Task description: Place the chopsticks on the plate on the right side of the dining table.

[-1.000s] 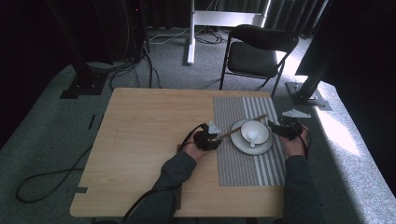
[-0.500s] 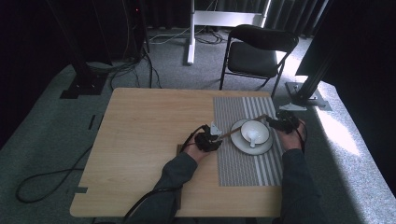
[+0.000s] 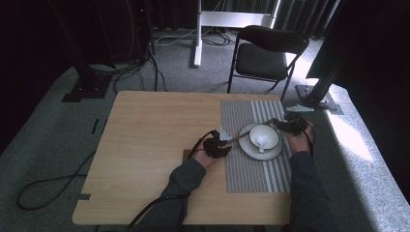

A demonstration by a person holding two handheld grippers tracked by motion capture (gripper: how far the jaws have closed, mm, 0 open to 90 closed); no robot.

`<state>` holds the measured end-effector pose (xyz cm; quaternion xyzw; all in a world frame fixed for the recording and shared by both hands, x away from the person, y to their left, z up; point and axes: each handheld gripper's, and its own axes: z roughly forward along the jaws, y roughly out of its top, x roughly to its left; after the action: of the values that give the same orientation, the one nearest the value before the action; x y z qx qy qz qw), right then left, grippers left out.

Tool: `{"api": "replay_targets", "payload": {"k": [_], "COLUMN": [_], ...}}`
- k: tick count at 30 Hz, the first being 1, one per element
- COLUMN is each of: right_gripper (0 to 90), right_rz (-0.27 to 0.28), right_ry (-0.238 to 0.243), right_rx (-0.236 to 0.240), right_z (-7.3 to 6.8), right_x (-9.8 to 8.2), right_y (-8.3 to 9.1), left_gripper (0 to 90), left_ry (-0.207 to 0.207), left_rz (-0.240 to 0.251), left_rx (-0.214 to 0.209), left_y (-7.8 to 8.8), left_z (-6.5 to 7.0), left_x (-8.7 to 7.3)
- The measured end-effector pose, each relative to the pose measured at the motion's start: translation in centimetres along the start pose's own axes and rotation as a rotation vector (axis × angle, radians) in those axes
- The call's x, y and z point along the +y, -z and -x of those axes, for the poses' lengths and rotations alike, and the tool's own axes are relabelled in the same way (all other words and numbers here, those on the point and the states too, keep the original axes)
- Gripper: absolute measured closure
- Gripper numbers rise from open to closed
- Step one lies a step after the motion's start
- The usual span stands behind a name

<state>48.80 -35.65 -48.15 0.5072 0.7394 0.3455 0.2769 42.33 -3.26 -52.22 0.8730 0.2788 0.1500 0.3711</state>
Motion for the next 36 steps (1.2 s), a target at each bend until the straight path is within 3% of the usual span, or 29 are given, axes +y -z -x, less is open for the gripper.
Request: {"api": "replay_targets", "payload": {"k": [8, 15, 27, 33, 36], "right_gripper": [38.8, 34.6, 34.6, 34.6, 34.6], "right_rz": [-0.023, -0.046, -0.099, -0.078, -0.093], "right_ry": [-0.017, -0.07, -0.117, -0.136, -0.127], "right_rx": [0.002, -0.01, -0.022, -0.02, -0.029], "right_z": [0.0, 0.2, 0.8, 0.6, 0.6], "right_x": [0.8, 1.2, 1.0, 1.0, 1.1], "right_y": [-1.3, -2.8, -4.4, -4.7, -5.0], "left_gripper": [65.8, 63.7, 72.0, 73.5, 74.0], "left_ry": [0.022, 0.037, 0.039, 0.039, 0.038], "left_rz": [0.003, 0.008, 0.015, 0.014, 0.016], "left_rx": [0.026, 0.04, 0.059, 0.06, 0.059], "left_y": [-0.2, -0.5, -0.7, -0.8, -0.8], "left_z": [0.1, 0.1, 0.4, 0.5, 0.5], "left_x": [0.0, 0.2, 0.7, 0.7, 0.8]}}
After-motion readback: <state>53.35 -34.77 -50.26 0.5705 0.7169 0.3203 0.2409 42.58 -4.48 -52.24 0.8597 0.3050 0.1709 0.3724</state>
